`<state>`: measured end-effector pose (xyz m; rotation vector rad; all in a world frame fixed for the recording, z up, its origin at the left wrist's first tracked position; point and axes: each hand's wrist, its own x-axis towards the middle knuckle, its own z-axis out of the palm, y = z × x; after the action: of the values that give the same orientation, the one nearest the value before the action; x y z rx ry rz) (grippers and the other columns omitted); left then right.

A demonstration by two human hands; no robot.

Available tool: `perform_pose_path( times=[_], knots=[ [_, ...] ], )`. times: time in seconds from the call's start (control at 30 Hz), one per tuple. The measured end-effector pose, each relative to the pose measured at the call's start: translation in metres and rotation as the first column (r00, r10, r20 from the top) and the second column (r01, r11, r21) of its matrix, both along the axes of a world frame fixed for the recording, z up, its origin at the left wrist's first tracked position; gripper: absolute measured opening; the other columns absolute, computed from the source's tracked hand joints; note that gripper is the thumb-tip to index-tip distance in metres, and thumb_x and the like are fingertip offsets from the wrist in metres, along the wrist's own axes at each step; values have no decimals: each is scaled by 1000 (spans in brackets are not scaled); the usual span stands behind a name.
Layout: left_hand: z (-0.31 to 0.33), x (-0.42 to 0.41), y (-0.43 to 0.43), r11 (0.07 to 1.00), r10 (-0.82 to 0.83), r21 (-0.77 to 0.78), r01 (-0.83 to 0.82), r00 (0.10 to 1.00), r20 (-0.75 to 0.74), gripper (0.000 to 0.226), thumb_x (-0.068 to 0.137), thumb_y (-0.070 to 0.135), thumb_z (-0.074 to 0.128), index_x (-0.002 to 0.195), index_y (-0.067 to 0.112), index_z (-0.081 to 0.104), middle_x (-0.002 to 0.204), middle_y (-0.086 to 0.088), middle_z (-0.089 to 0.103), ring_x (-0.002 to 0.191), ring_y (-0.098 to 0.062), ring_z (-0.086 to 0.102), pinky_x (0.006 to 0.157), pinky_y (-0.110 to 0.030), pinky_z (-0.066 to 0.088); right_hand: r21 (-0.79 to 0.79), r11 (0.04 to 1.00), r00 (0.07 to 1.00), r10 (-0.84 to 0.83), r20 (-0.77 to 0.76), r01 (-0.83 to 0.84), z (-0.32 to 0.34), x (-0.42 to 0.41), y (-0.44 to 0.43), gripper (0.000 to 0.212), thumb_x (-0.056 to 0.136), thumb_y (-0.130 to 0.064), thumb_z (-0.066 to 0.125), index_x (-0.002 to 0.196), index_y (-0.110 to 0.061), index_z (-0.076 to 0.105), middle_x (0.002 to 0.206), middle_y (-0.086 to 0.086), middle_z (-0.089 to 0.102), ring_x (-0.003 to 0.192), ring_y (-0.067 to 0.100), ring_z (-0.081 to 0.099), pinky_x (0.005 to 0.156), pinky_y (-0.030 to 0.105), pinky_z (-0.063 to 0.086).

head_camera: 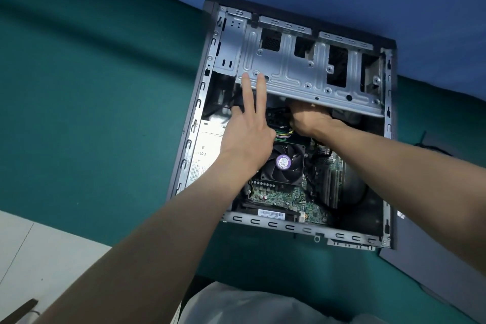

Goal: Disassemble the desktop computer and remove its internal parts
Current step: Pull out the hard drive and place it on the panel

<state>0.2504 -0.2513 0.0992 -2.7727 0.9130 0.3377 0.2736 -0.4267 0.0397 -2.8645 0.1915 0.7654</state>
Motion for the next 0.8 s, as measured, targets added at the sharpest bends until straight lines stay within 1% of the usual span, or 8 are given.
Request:
perform_pose_path(
  times=[0.1,0.3,0.37,0.43,0.5,0.6,0.7,0.8],
  knots=[
    [-1,1,0,1000,9,-2,-9,1000,13,29,93,21,52,64,19,58,149,-36,-23,137,-61,-11,87,-44,46,7,1000,997,10,-71,-10,2,3,-4,40,87,-6,46,126,-11,41,126,19,51,109,37,52,94,45,46],
    [-2,0,-2,999,39,-30,-40,999,-18,30,83,14,56,55,12,47,150,-35,-23,138,-59,-11,80,-42,44,-52,998,998,35,47,-33,-5,-4,-2,42,85,-4,53,126,-6,46,125,20,51,110,38,53,92,42,48],
    [-1,0,-2,998,49,-34,-50,999,-20,29,82,14,59,54,14,50,151,-34,-23,139,-58,-7,71,-41,39,-20,999,999,25,-24,-26,-4,0,-8,50,88,-8,51,135,-10,38,136,20,44,120,38,47,99,44,44],
    [-2,0,-2,998,50,-47,-50,999,-14,30,82,15,59,54,14,50,151,-33,-22,139,-58,-7,73,-41,41,-13,1000,997,24,-69,-25,-4,3,-12,53,91,-13,50,140,-14,33,144,18,36,128,38,40,106,45,37],
    [-3,-1,-1,997,49,-66,-50,999,-13,32,82,14,59,52,13,47,152,-33,-21,139,-58,-8,78,-42,45,-20,1000,1000,10,-18,-10,-6,-1,-10,51,89,-12,52,137,-13,37,139,19,41,122,39,44,100,44,42],
    [-3,-1,-1,995,60,-78,-60,998,-13,34,80,13,60,50,10,44,152,-34,-19,139,-58,-5,77,-42,44,-46,999,998,20,62,-17,-9,-7,-5,47,86,-10,56,131,-8,43,129,22,48,111,40,52,86,40,48],
    [-3,-1,-1,994,60,-87,-60,998,-12,34,80,13,61,50,11,45,153,-33,-19,139,-58,-3,71,-41,41,-6,1000,1000,10,27,-10,-7,-3,-9,52,88,-11,54,137,-13,39,138,20,42,119,39,46,96,42,44],
    [-4,0,-1,994,55,-89,-56,998,-13,34,80,14,61,50,11,45,152,-34,-20,139,-58,-7,78,-42,44,17,999,999,-33,15,33,-5,-3,-9,52,88,-11,53,137,-15,36,138,19,40,120,41,45,98,44,43]
  ],
)
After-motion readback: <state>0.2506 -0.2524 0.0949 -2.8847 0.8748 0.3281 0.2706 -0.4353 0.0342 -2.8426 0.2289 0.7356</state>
